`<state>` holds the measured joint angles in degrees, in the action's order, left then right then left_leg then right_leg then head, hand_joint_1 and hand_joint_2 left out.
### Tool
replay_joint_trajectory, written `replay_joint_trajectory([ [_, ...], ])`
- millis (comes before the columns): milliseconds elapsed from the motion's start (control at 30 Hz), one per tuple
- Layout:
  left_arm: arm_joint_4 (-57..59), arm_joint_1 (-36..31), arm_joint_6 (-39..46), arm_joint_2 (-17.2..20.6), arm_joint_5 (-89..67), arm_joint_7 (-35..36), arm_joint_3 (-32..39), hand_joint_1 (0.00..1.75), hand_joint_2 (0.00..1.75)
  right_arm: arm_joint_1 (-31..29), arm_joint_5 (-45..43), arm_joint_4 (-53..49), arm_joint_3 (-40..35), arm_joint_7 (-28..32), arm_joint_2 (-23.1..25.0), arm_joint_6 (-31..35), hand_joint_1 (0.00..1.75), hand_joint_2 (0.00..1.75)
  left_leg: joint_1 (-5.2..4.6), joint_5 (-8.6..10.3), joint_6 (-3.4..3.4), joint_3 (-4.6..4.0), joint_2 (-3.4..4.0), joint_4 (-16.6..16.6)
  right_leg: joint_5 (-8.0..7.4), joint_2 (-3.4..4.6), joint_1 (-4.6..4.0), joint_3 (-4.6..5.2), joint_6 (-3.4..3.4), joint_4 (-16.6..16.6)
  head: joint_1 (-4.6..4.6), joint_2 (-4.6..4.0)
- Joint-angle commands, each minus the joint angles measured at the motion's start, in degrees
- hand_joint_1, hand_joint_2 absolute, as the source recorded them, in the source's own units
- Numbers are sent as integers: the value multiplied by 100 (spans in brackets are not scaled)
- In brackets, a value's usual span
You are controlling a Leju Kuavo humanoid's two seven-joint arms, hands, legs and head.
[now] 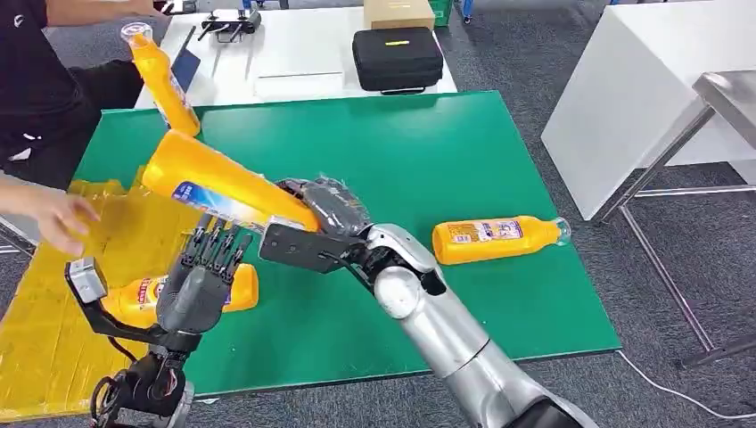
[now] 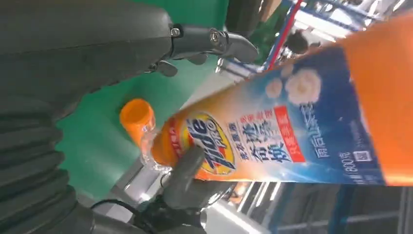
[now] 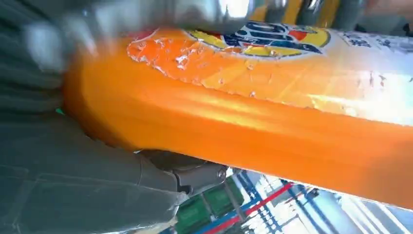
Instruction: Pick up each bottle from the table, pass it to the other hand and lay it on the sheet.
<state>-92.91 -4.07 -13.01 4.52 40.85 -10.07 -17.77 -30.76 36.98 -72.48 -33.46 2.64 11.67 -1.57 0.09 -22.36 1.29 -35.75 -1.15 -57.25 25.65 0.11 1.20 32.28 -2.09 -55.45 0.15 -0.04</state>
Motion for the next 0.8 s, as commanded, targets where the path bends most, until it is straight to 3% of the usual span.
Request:
replay_joint_trajectory([
  [33, 665, -869, 262, -35, -57, 80, -582, 0, 175, -564, -150, 1901, -780, -281, 480, -22, 175, 175, 2, -7, -10, 25, 1, 2, 9, -8, -4, -28, 14, 3, 2, 0],
  [400, 79, -481, 418, -429, -534, 156, -169, 0, 175, -232, -119, 2867, -1472, -93, 721, 53, 175, 175, 6, -6, -4, 21, 15, 7, 4, 6, -6, -22, 7, 12, 0, 0],
  [433, 93, -491, 429, -446, -539, 156, -156, 0, 175, -224, -117, 2901, -1504, -89, 743, 50, 175, 175, 9, -25, -11, 60, 23, 10, 19, 4, -12, -65, 19, 23, -2, 0],
  [800, 54, -568, 564, -623, -701, 157, 198, 0, 175, -105, -109, 3118, -2097, -38, 649, -116, 175, 175, 11, -5, -9, 14, 11, 6, 1, -2, -12, -11, 26, 14, -6, 0],
])
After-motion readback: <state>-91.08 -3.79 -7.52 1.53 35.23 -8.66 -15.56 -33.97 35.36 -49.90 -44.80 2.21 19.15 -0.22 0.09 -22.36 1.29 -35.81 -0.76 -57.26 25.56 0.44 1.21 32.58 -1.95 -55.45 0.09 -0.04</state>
